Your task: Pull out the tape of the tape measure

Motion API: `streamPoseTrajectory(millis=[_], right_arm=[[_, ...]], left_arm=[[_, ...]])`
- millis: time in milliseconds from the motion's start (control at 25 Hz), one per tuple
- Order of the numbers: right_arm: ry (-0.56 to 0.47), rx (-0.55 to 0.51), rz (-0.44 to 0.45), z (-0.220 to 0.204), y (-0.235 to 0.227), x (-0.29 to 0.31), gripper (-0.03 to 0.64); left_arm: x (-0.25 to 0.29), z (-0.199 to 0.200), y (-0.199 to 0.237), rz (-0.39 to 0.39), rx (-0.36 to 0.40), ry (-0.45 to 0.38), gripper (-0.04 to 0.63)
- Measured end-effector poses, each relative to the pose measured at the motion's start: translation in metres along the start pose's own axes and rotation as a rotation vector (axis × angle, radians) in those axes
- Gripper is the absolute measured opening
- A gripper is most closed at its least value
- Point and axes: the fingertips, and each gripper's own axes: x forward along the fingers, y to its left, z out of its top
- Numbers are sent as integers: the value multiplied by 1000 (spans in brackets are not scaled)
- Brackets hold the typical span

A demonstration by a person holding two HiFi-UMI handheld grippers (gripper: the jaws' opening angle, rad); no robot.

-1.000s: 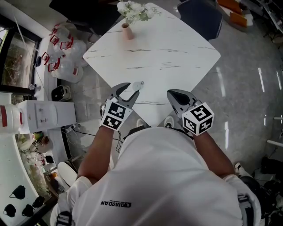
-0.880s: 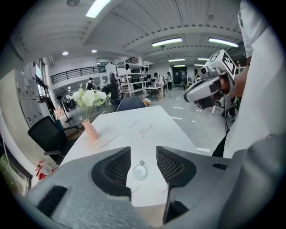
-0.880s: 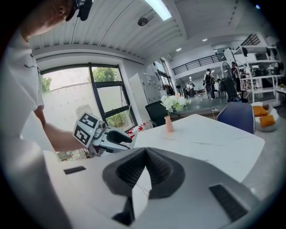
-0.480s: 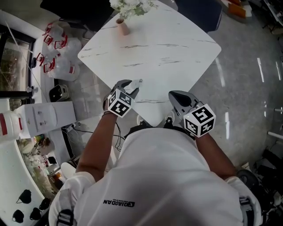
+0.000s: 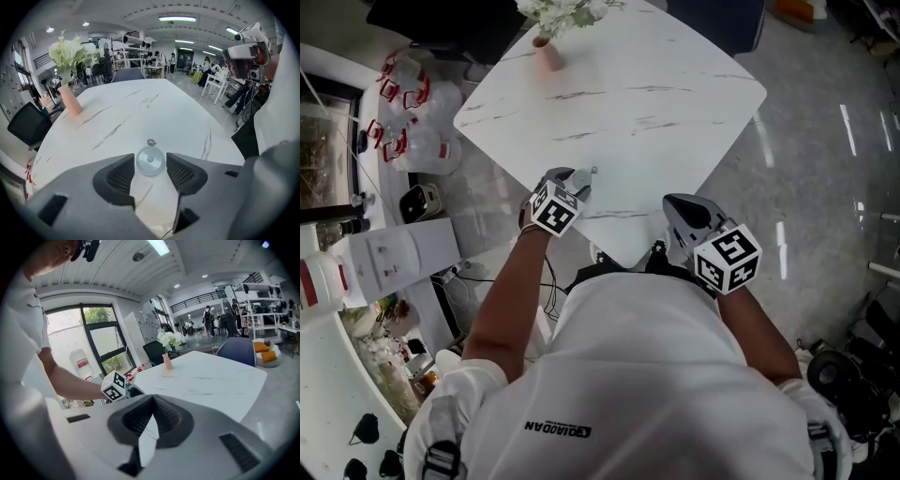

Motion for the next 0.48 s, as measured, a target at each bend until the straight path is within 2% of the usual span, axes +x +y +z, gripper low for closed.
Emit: streamPoseTrajectory(millis=[480], right_arm=[[5, 23, -56, -6, -8, -12, 6]], left_arm=[[16, -7, -1, -68, -61, 28, 232]])
